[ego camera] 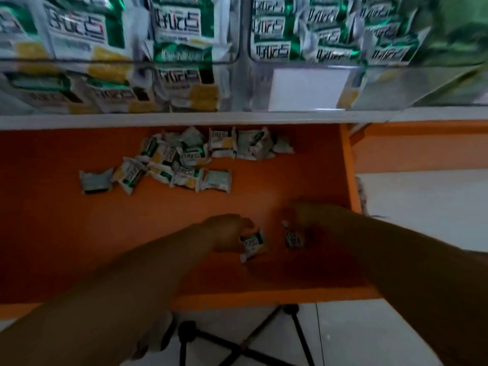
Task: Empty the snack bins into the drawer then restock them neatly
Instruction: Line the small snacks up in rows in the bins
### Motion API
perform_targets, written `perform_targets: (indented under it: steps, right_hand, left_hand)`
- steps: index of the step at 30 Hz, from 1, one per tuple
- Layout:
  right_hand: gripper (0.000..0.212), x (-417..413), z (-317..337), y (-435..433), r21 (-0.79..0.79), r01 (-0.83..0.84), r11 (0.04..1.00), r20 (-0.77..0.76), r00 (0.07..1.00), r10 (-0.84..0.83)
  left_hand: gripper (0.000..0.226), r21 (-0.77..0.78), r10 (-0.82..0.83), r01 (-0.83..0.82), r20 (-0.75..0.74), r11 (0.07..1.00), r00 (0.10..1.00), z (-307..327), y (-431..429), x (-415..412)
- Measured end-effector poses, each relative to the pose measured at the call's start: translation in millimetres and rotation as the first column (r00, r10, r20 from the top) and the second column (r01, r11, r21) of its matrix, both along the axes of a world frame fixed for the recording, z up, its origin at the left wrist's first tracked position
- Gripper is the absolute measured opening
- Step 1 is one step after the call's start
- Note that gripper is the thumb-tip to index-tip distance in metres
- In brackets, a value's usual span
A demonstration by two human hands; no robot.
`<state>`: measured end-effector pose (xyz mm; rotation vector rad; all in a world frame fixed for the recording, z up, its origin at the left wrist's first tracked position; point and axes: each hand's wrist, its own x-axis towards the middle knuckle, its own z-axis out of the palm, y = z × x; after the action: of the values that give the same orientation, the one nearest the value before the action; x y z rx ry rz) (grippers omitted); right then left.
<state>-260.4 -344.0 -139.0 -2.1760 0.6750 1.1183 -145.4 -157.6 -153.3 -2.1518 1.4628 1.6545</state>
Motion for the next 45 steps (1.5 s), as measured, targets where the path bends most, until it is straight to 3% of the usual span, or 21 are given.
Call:
perform_targets:
  steps: [3, 8, 11, 14, 16, 18, 19, 20, 23, 24, 27, 29, 31, 35, 38, 43, 45]
  right_hand:
    - [0.055, -4, -22, 15, -0.032, -0.025, 0.999, -0.130, 0.991, 0.021]
    - [0.044, -21, -41, 20, -0.183, -0.134, 0.974, -0.037, 0.991, 0.129]
    - [0.033, -24, -47, 24, -0.143, 0.035, 0.989, -0.057, 0.997, -0.043]
    - [0.035, -20, -53, 28, -0.064, 0.099, 0.993, -0.087, 0.991, -0.105]
    - [0.039, -16, -48, 34, -0.044, 0.104, 0.994, -0.046, 0.993, -0.106]
    - [0.025, -10, -51, 36, -0.014, 0.201, 0.979, 0.020, 0.979, -0.201]
    - [0.018, -3, -50, 38, 0.031, 0.272, 0.962, 0.060, 0.960, -0.274]
    - [0.025, 8, -49, 41, 0.071, 0.316, 0.946, 0.089, 0.943, -0.322]
    - [0.025, 51, -47, 52, 0.148, 0.312, 0.939, 0.191, 0.922, -0.336]
    - [0.032, 68, -49, 56, 0.157, 0.291, 0.944, 0.218, 0.922, -0.320]
    - [0.078, 105, -59, 65, 0.250, 0.330, 0.910, 0.200, 0.902, -0.382]
    - [0.089, 117, -68, 71, 0.279, 0.334, 0.900, 0.174, 0.904, -0.390]
    - [0.084, 121, -78, 78, 0.248, 0.352, 0.902, 0.199, 0.893, -0.404]
    - [0.068, 115, -84, 92, 0.113, 0.361, 0.926, 0.324, 0.867, -0.378]
    - [0.044, 101, -81, 94, 0.197, 0.399, 0.896, 0.314, 0.840, -0.443]
    - [0.044, 85, -47, 85, 0.364, 0.568, 0.738, 0.222, 0.717, -0.661]
    - [0.048, 81, -19, 79, 0.428, 0.554, 0.714, 0.189, 0.718, -0.670]
  left_hand:
    - [0.080, 0.002, -0.001, 0.001, -0.019, 1.000, 1.000, -32, -8, -7]
    - [0.064, -0.042, -0.055, 0.056, 0.021, 0.998, 0.998, -62, -13, -15]
    - [0.049, -0.050, -0.061, 0.062, 0.017, 0.997, 0.998, -70, -8, -21]
    - [0.041, -0.039, -0.039, 0.039, 0.009, 0.998, 0.999, -70, 3, -15]
    - [0.033, -0.039, 0.032, -0.032, 0.003, 0.999, 0.999, -68, 15, 0]
    - [0.029, -0.041, 0.166, -0.168, -0.031, 0.985, 0.986, -60, 30, 21]
    - [0.030, -0.040, 0.236, -0.237, -0.031, 0.971, 0.971, -55, 37, 34]
    - [0.031, -0.039, 0.297, -0.298, -0.024, 0.954, 0.955, -49, 45, 47]
    - [0.041, -0.008, 0.441, -0.441, 0.041, 0.898, 0.897, -43, 74, 86]
    - [0.046, -0.001, 0.505, -0.506, 0.047, 0.863, 0.862, -43, 82, 96]
    - [0.065, 0.026, 0.685, -0.685, 0.009, 0.728, 0.728, -40, 96, 111]
    - [0.076, 0.072, 0.740, -0.737, -0.038, 0.672, 0.671, -38, 96, 109]
    - [0.075, 0.087, 0.758, -0.753, -0.089, 0.653, 0.647, -37, 90, 103]
    - [0.056, 0.098, 0.705, -0.699, -0.052, 0.709, 0.707, -39, 83, 93]
    - [0.053, 0.121, 0.745, -0.736, -0.054, 0.666, 0.665, -31, 84, 89]
    - [0.061, 0.096, 0.896, -0.894, -0.125, 0.437, 0.425, -7, 81, 85]
    - [0.068, 0.024, 0.914, -0.924, -0.159, 0.382, 0.373, 12, 76, 82]
